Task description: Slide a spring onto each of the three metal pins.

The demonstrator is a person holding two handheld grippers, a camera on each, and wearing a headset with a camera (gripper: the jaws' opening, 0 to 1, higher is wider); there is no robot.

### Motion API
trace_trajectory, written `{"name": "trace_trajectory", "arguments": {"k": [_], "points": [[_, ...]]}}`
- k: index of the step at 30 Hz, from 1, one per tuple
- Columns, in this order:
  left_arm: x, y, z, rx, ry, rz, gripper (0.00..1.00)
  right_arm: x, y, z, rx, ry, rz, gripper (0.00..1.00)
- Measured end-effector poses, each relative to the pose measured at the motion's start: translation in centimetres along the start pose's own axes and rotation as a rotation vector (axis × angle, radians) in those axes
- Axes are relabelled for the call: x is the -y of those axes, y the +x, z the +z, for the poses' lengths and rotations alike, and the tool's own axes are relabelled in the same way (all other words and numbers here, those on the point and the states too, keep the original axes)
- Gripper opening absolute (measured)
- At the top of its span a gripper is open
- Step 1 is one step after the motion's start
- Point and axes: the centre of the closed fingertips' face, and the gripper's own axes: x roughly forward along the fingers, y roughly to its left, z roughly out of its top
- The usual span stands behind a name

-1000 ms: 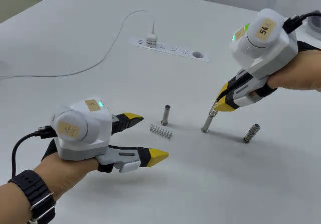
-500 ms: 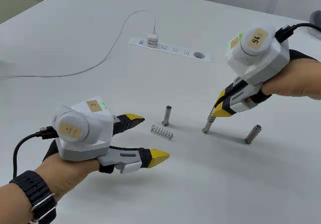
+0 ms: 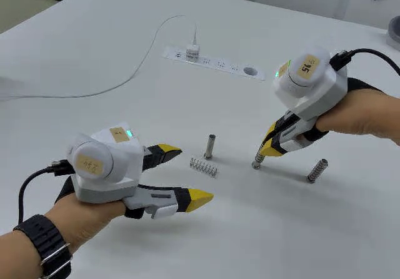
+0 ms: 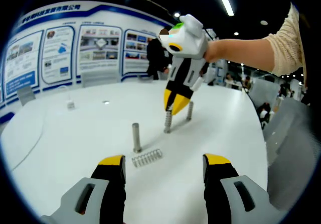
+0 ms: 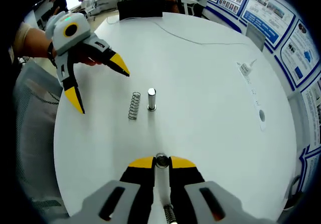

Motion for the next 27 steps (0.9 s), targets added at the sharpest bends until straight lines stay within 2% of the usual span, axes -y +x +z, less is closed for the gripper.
{"name": "trace_trajectory", "arguments": {"k": [27], "points": [[0.0,0.0,0.0,-0.001,-0.003,0.006,0.63,0.3,1.5,-0.5,-0.019,-0.003,-0.003,0.12]]}}
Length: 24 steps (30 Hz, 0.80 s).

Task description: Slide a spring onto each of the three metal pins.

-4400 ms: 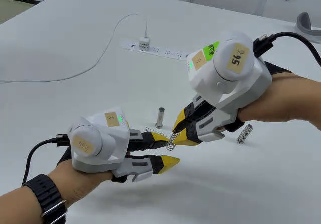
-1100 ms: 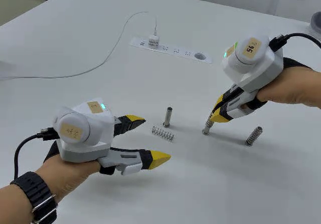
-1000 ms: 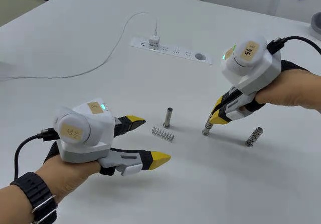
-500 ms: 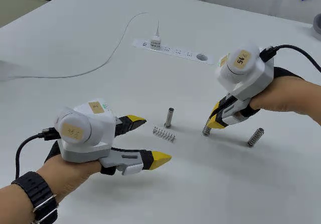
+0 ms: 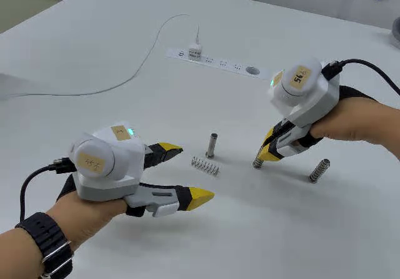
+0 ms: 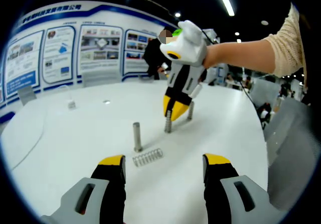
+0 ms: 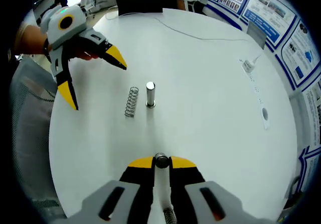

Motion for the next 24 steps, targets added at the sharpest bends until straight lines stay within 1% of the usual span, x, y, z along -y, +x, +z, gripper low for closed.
{"name": "trace_trajectory", "arguments": {"k": [7,15,17,24], "points": [[-0.1,0.0,0.0,0.002,0.0,0.001,0.63,-0.1,0.0,0.1,0.005,-0.002,0.007,0.14],[-0.2,-0.1,0.0,0.002,0.001,0.0,0.63,0.0,-0.4,0.3,0.021,0.0,-0.007,0.18],[-0.3,-0.1,0.0,0.003,0.002,0.001,0.63,0.2,-0.7,0.5,0.028,-0.003,-0.021,0.2],[-0.2,0.1,0.0,0.001,0.005,-0.003,0.63,-0.1,-1.5,1.7,0.054,-0.018,-0.032,0.2]]}}
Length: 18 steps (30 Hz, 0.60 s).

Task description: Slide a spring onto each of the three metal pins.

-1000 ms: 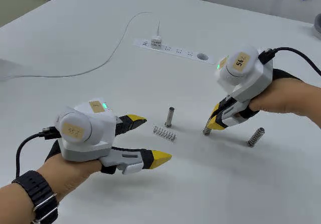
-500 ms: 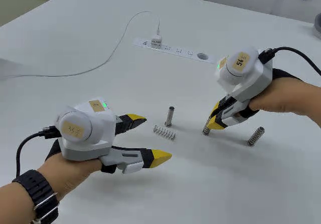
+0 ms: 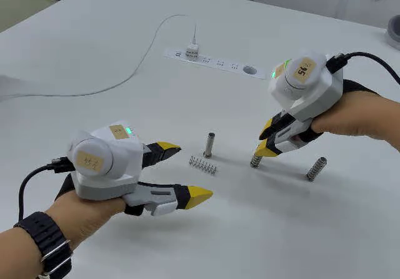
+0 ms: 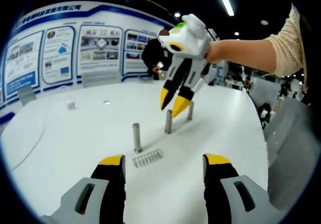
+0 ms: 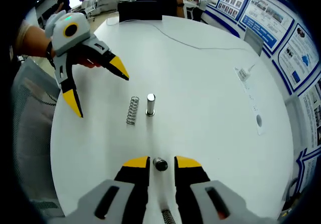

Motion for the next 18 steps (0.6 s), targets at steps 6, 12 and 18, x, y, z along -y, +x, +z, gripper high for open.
{"name": "trace_trajectory", "arguments": {"k": [6,12,18], "points": [[0.0,0.0,0.1,0.0,0.002,0.0,0.63,-0.8,0.0,1.8,0.031,-0.01,0.012,0.2],[0.1,-0.2,0.1,-0.003,0.003,0.001,0.63,-2.1,0.9,2.9,0.042,-0.016,0.038,0.2],[0.1,-0.3,0.1,-0.006,0.003,0.005,0.63,-3.3,2.0,3.6,0.049,-0.012,0.068,0.2]]}}
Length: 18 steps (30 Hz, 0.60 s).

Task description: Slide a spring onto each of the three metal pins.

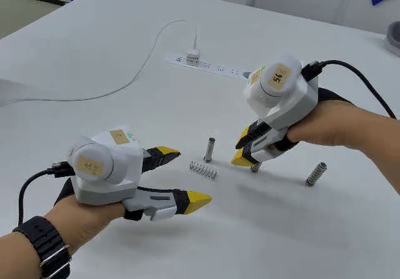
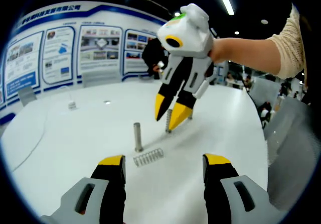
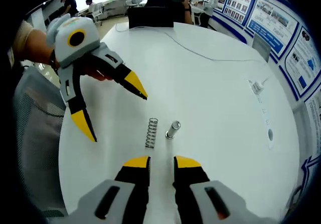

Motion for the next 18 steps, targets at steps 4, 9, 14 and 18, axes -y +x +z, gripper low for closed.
{"name": "trace_trajectory", "arguments": {"k": [4,9,14,18], "points": [[0.0,0.0,0.0,0.001,0.0,0.0,0.63,-0.7,0.9,0.3,0.005,0.003,0.014,0.19],[0.0,0.0,-0.1,-0.002,0.001,0.001,0.63,-1.3,1.9,0.5,0.016,0.016,0.026,0.18],[-0.1,0.0,-0.1,-0.004,0.001,0.001,0.63,-1.3,2.8,0.6,0.022,0.031,0.027,0.17],[-0.1,0.1,-0.2,-0.006,0.001,-0.001,0.63,-1.2,3.6,0.6,0.021,0.045,0.027,0.16]]}}
